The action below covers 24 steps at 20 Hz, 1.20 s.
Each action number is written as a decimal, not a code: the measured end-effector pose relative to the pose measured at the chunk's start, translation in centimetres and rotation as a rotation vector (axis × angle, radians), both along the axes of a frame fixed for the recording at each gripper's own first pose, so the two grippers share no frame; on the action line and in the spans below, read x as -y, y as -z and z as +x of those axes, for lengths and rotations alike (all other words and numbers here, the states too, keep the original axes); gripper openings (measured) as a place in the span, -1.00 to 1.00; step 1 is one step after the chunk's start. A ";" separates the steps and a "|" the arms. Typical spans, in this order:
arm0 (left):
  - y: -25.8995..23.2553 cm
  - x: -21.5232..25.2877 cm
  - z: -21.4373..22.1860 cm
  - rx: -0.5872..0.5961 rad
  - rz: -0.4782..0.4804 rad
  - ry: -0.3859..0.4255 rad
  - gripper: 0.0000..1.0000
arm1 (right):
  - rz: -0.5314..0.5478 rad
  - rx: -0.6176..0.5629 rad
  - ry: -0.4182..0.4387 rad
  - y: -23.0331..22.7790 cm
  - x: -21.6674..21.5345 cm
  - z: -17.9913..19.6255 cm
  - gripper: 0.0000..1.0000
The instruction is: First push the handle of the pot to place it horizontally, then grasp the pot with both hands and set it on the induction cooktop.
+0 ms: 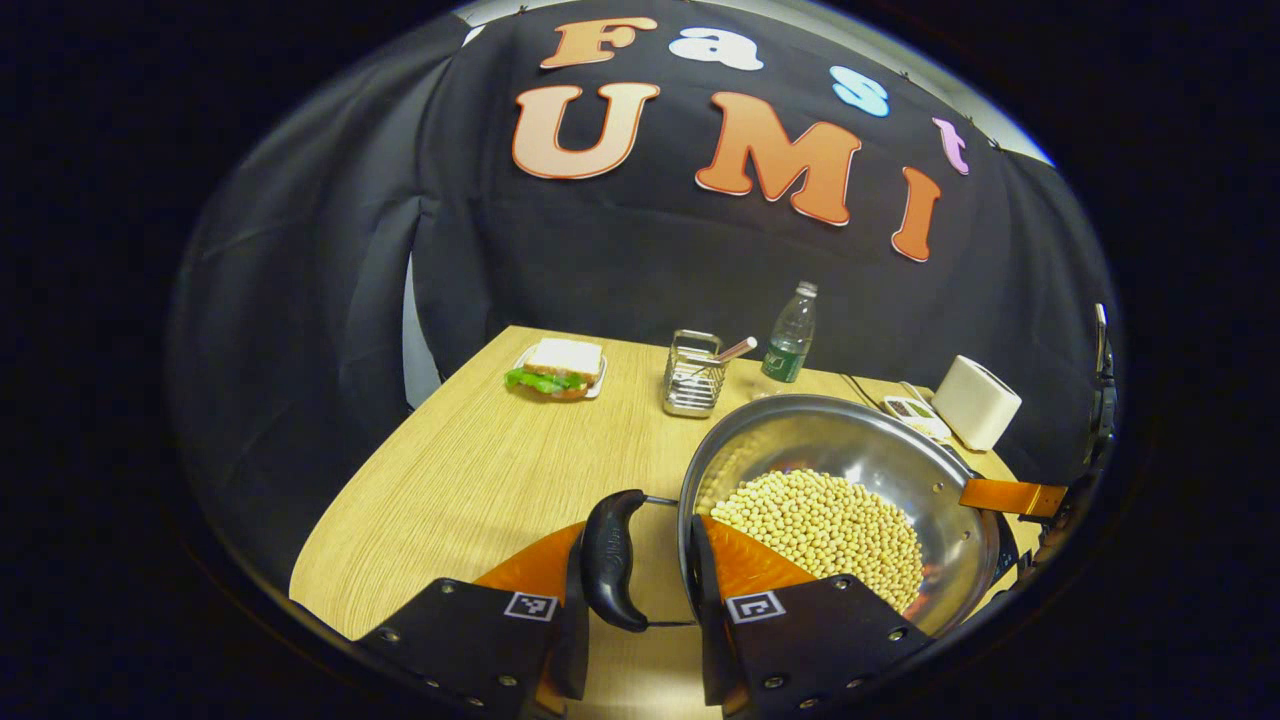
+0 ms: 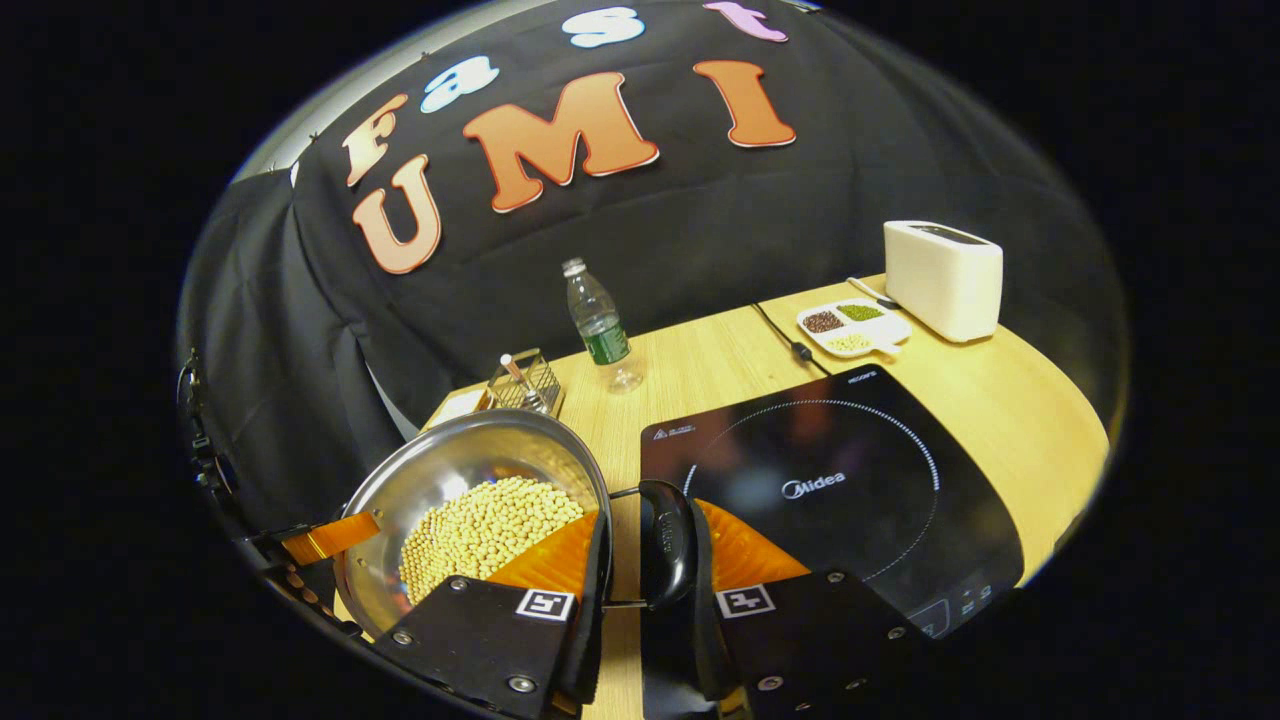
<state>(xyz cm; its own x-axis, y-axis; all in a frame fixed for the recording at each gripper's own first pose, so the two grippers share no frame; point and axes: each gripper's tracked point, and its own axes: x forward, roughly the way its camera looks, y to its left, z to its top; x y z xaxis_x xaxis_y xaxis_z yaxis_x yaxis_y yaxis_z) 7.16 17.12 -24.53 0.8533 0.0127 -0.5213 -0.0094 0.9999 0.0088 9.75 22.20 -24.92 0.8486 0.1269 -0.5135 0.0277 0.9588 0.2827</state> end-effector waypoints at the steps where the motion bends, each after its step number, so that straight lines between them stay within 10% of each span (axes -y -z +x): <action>1: -0.6 1.0 0.0 0.008 0.002 0.008 -0.05 | 0.005 0.007 0.005 -0.5 0.8 -0.1 -0.24; 24: 2.8 23.9 2.0 -0.059 -0.011 0.191 -0.08 | 0.026 -0.018 0.197 0.7 21.9 -2.1 -0.25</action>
<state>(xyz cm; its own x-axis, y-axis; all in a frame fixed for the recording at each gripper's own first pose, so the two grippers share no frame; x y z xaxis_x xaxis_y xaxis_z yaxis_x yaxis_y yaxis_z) 9.12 -6.74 -27.36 0.8077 -0.1525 -0.5695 0.1808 0.9835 -0.0070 7.65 0.27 -25.65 0.8493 -0.0271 -0.5272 0.2191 0.9267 0.3054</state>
